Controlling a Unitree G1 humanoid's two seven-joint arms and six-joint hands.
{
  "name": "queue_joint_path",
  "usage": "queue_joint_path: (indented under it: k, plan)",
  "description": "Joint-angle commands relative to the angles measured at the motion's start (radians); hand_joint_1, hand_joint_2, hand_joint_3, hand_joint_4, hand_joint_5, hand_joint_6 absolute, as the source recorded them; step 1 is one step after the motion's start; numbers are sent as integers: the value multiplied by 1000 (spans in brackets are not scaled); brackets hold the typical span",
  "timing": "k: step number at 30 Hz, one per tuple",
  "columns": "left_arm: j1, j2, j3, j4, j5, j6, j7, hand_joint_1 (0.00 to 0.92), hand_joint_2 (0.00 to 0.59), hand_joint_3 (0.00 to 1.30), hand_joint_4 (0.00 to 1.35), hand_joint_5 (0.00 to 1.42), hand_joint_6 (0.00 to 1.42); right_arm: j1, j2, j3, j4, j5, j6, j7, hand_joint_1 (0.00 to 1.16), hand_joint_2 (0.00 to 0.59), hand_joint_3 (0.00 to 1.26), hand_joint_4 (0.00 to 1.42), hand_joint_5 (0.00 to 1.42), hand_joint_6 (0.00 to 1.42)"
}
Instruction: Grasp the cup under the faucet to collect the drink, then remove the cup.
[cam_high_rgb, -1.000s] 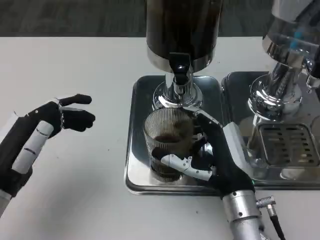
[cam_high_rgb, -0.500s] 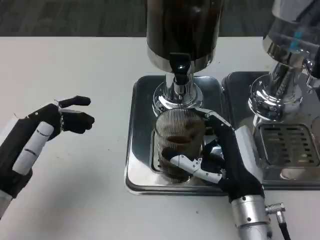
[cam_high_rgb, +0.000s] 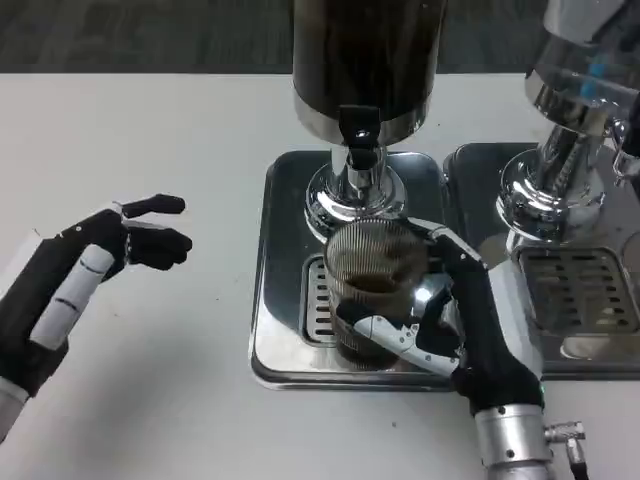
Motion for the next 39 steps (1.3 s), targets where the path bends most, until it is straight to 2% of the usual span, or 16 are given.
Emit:
queue_joint_path:
  k: [1,13,22,33,39]
  plan:
    - [-4,-6,-7,14,6,-18,11,0,219,361,496,485,483,18,-5,-17,-64,2,-47,-34,843,179,560,663,826,1112]
    - [-5,-16,-16,30,14,-29,18,0,219,361,496,485,483,101,-32,-62,-178,7,-32,-26,875,174,585,681,846,1155]
    - [1,-21,-36,27,27,-49,27,0,219,349,482,470,467,161,-41,-96,-270,19,-22,1,928,147,601,681,846,1175]
    - [40,-8,-80,-29,81,-139,42,0,209,318,402,410,414,247,-58,-117,-410,32,-10,80,952,139,615,685,845,1193]
    - [48,-1,-89,-41,88,-143,53,0,208,309,396,399,401,276,-64,-121,-451,36,-4,119,963,135,623,698,845,1208]
